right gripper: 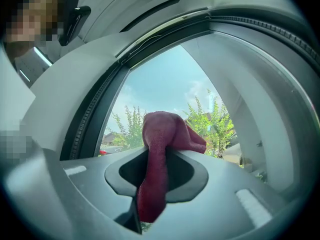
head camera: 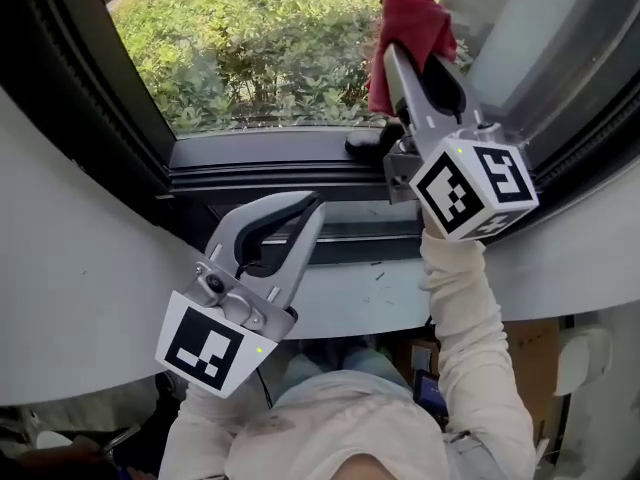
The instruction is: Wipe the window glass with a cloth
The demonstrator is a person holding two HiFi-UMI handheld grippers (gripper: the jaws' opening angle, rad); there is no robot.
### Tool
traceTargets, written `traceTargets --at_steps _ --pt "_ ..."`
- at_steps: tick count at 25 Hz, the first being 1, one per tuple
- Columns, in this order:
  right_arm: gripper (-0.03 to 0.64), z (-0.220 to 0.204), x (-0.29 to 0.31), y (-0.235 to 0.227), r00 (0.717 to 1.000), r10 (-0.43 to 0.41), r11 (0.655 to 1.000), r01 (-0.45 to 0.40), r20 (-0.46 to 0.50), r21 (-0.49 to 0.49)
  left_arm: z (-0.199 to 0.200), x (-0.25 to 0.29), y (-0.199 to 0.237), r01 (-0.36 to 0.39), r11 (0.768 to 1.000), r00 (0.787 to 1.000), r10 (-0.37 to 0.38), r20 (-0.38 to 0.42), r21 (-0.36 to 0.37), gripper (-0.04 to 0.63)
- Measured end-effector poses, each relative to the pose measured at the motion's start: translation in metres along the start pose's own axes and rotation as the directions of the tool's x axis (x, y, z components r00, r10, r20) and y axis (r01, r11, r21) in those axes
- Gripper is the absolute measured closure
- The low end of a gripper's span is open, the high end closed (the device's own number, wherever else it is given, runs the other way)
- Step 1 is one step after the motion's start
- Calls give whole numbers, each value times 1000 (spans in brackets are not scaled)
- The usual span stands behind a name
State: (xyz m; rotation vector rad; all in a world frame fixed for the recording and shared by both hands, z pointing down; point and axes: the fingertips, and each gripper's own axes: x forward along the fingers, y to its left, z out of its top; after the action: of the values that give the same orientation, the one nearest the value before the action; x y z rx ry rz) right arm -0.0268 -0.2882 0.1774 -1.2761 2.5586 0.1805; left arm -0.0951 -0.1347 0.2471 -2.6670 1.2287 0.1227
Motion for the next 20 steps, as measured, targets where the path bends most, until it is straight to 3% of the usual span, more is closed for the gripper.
traceTargets --at_steps 15,20 --pt "512 -28 66 146 980 197 980 -197 -11 16 -5 -59 50 -72 997 997 72 6 -37 595" --pt "511 -30 75 164 972 235 972 -235 1 17 -5 -70 61 -99 994 995 99 6 -44 595"
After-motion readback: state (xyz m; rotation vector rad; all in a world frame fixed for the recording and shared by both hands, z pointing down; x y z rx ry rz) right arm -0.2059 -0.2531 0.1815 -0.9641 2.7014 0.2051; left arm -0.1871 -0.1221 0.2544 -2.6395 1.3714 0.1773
